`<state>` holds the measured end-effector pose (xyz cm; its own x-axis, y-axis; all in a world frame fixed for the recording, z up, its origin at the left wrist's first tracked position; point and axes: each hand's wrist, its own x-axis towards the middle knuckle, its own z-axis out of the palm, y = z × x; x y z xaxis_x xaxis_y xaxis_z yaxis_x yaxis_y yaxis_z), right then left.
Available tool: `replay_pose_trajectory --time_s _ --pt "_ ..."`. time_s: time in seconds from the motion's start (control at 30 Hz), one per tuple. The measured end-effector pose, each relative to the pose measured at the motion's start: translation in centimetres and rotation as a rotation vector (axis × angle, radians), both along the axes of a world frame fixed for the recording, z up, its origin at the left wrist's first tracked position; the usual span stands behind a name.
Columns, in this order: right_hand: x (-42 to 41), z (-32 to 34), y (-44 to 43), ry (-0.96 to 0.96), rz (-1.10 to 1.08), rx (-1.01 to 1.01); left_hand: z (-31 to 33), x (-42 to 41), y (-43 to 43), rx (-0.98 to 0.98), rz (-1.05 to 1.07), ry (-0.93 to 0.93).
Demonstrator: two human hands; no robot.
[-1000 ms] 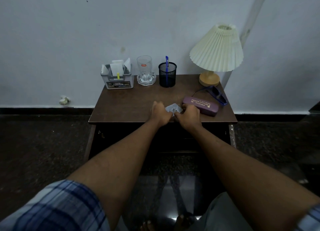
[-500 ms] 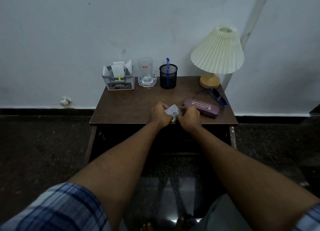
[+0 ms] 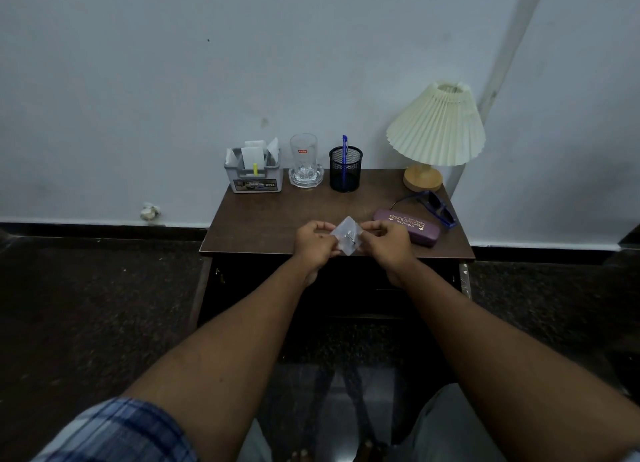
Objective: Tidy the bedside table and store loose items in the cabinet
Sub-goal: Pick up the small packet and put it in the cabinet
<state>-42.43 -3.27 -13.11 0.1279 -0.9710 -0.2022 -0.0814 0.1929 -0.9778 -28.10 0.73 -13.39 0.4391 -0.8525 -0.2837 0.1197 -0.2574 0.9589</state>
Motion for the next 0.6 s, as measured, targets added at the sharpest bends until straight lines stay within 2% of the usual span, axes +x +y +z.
replay_pose_trajectory --time_s 0.2,0.6 --pt "0.2 -0.4 2.5 -0.069 0.023 0.078 -0.1 0.7 3.4 0.044 -0.026 0.05" --pt "-0.1 -5.1 7.2 0.1 0.068 0.205 -4.7 -0.1 8.4 0.215 0.016 0.014"
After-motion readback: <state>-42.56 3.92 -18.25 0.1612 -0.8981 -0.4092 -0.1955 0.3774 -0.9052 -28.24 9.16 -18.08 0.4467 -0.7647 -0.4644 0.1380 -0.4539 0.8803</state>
